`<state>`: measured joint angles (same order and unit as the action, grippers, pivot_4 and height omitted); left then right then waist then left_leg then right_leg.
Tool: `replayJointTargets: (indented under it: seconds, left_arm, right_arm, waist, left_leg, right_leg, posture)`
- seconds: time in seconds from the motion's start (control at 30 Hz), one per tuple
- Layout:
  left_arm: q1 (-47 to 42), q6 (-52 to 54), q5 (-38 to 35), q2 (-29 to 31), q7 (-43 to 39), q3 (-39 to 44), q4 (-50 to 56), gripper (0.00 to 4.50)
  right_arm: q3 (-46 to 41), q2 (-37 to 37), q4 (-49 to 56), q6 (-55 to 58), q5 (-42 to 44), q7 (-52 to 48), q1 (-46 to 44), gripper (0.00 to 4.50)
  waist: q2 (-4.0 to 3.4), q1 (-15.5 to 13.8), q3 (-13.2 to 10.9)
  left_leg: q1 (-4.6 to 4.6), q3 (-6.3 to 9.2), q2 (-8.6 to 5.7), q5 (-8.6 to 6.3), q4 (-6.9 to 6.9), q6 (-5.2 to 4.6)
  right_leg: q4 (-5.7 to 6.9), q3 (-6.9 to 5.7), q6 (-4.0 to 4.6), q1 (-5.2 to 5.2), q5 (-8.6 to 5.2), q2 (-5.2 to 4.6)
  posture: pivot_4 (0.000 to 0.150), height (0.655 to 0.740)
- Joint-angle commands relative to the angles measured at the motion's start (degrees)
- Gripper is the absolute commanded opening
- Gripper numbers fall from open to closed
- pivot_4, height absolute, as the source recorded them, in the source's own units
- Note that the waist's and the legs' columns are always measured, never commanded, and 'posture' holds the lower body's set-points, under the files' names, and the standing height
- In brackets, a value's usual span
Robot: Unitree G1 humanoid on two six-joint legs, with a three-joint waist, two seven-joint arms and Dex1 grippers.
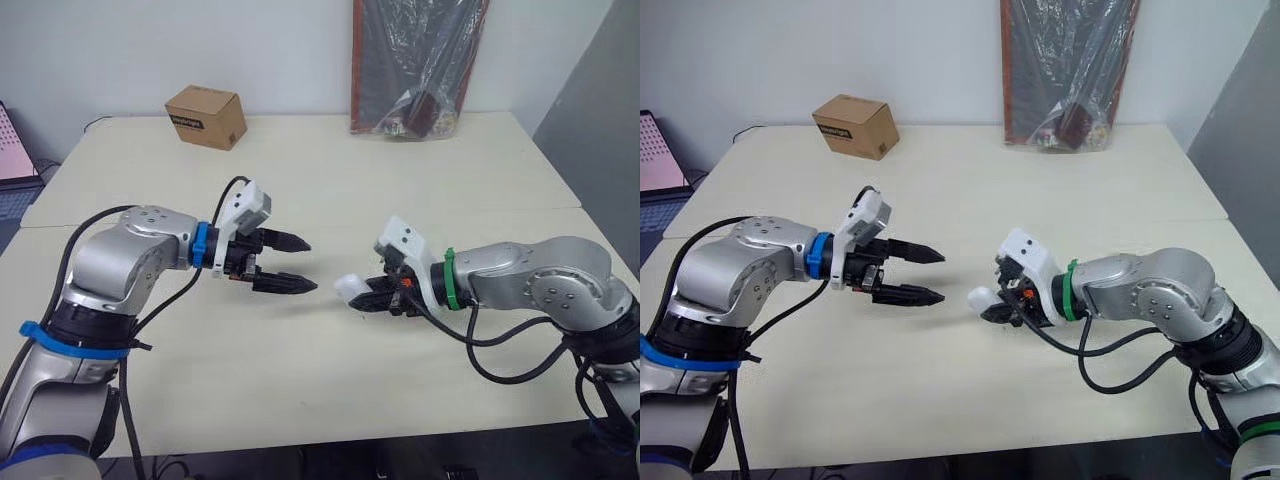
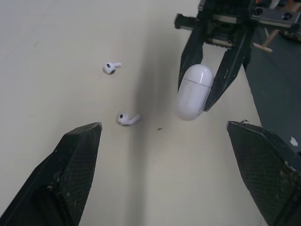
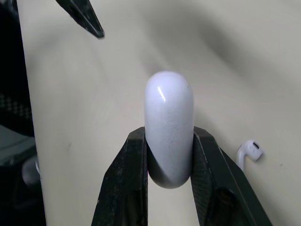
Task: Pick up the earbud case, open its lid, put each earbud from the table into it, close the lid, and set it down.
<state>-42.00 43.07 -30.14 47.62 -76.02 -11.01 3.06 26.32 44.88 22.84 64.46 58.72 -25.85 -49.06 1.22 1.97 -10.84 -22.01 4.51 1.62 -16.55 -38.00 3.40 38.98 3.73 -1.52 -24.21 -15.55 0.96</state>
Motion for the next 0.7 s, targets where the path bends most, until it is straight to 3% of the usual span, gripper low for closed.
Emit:
replayJointTargets:
  seconds: [0.03, 0.13, 0.27, 0.7]
  left_arm:
    - [-1.5, -2.04, 1.18, -0.46, -2.27, -0.96, 0.05, 4.47]
    - [-1.44, -2.55, 1.99, -0.96, -2.84, -1.67, 0.43, 4.07]
    - [-1.12, -3.56, 2.71, -1.73, -3.13, -1.96, 0.85, 2.93]
    - [-0.54, -5.75, 5.02, -1.68, -5.81, -3.74, 1.19, 2.93]
  right_arm:
    - [1.62, -0.85, 1.07, -3.08, -8.01, -6.29, -2.74, 0.79]
    - [2.36, -2.5, 0.03, -3.91, -12.51, -9.46, -3.61, 0.79]
    - [2.69, -4.7, -0.73, -4.19, -16.73, -12.7, -3.97, 0.79]
    - [2.37, -8.72, -3.1, -4.2, -26.09, -19.74, -4.69, 0.79]
  waist:
    - [0.0, 0.0, 0.0]
    - [0.0, -0.04, 0.0]
    - [0.0, -0.06, 0.0]
    - [0.0, -0.04, 0.0]
  left_leg:
    - [0.01, -0.01, 0.0, 0.0, 0.0, 0.0]
    - [-0.01, 0.0, 0.0, 0.0, -0.02, 0.0]
    - [-0.03, 0.0, -0.02, 0.0, -0.03, 0.0]
    - [-0.02, 0.02, -0.02, 0.0, -0.06, 0.0]
  right_leg:
    - [0.01, 0.01, 0.0, 0.0, 0.0, 0.0]
    - [0.01, 0.0, 0.0, 0.0, 0.0, 0.0]
    - [0.0, 0.0, 0.01, 0.0, 0.0, -0.02]
    - [0.05, -0.02, 0.02, 0.0, 0.01, -0.02]
  posture:
    - [0.15, 0.74]
    - [0.15, 0.74]
    - [0.15, 0.74]
    - [0.15, 0.74]
